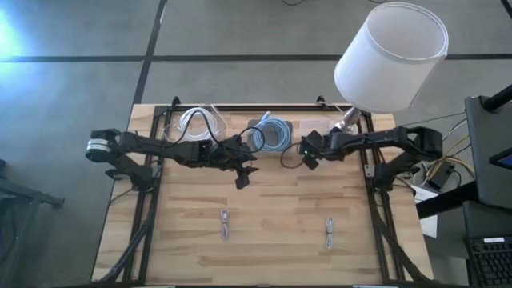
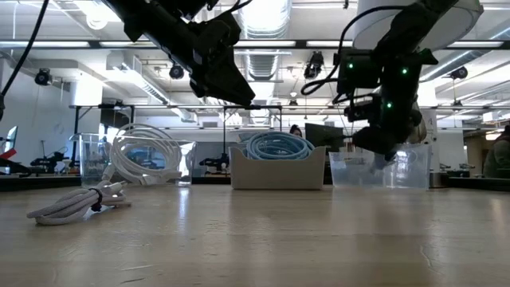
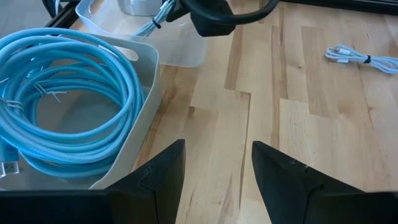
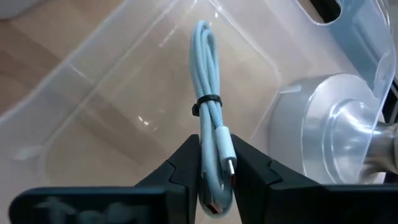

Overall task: Pick & Place USB Port
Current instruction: Put the small blue charger cable into the right transparent bin, then put the small white charger cable into the right transparent bin

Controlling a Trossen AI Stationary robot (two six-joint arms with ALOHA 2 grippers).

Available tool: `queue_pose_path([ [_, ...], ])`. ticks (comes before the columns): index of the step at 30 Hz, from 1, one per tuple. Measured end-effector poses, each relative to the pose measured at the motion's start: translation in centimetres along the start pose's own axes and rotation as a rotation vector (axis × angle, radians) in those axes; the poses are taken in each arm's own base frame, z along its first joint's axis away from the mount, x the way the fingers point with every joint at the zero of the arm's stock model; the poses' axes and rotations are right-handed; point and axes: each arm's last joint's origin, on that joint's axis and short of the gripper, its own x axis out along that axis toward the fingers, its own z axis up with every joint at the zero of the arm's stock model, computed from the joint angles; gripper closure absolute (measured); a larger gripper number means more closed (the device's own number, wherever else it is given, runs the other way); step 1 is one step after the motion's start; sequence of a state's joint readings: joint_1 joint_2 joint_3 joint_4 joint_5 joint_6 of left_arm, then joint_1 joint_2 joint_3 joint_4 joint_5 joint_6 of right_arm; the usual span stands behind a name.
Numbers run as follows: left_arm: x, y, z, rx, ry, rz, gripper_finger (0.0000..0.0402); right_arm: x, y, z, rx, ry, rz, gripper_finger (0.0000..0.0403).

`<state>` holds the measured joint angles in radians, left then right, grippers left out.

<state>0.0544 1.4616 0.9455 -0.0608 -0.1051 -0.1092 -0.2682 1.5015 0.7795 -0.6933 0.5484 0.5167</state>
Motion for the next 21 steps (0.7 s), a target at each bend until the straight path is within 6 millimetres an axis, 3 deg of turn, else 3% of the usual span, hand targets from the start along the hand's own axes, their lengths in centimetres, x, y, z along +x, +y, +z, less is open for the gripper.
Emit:
queue_pose_path([
  [21, 0.00, 0.00, 0.00, 0.000, 0.000, 0.000, 0.0213, 0.13, -0.25, 0.16, -0.035, 0.006, 0.004, 0.0248],
])
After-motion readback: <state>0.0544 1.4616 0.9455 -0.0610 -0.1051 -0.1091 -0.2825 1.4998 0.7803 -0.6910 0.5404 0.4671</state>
